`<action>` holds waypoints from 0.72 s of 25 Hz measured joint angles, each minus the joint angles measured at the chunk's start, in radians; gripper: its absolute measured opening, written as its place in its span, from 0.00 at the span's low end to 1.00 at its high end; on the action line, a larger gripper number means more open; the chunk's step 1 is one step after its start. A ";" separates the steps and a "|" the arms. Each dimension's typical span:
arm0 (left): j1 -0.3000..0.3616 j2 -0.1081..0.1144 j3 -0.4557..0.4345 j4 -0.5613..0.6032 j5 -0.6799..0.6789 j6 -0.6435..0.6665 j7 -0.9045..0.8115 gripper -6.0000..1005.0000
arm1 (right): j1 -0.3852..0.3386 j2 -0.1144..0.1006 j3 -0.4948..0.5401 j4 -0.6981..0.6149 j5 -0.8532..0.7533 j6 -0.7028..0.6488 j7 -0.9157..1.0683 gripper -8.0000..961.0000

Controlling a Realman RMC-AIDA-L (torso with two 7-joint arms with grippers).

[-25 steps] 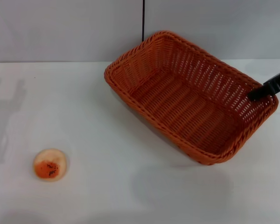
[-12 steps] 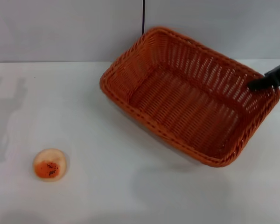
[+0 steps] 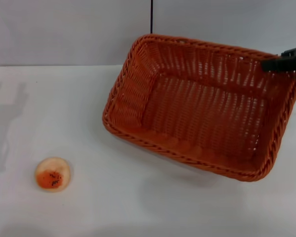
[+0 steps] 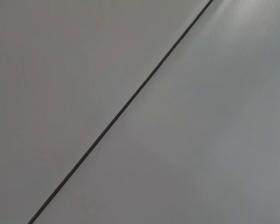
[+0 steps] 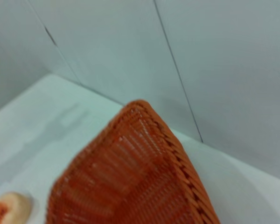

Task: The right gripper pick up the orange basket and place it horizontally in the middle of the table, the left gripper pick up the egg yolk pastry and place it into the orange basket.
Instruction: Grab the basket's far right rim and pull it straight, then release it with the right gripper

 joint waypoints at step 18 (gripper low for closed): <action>-0.011 0.000 -0.001 0.001 -0.002 -0.003 -0.017 0.81 | 0.014 -0.014 0.053 0.038 0.121 -0.214 -0.251 0.26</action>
